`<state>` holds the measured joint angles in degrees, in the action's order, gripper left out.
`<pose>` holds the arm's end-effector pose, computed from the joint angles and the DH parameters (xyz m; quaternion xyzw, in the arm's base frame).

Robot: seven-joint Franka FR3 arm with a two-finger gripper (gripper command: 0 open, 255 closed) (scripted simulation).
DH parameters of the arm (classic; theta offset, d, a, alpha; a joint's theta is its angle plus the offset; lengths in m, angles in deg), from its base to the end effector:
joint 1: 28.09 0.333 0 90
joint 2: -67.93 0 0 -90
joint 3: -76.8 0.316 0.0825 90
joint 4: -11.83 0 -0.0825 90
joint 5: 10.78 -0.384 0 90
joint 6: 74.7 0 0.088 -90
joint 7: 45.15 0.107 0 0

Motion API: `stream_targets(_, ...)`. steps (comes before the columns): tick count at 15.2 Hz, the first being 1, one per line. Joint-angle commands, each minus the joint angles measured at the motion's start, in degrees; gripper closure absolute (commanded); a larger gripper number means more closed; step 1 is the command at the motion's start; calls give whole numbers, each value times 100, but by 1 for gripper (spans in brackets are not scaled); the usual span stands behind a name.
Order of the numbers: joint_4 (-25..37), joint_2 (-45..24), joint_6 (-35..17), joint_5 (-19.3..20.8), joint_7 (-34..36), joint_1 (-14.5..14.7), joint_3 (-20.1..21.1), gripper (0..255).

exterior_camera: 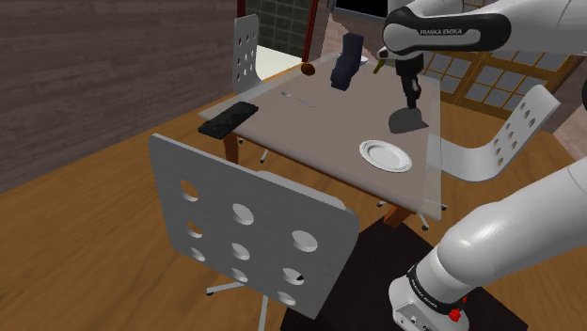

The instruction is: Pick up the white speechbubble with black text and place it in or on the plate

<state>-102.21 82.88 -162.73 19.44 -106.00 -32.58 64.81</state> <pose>0.4231 -0.1928 0.5674 0.8870 0.3863 -0.2202 0.1242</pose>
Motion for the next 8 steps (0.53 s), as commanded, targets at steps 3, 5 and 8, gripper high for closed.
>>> stream_targets(3,-328,92,-221,34,85,-16,-30,255)
stream_targets(5,-472,88,-356,42,145,-20,-45,255)
stream_targets(8,-680,74,-560,56,235,-27,-67,255)
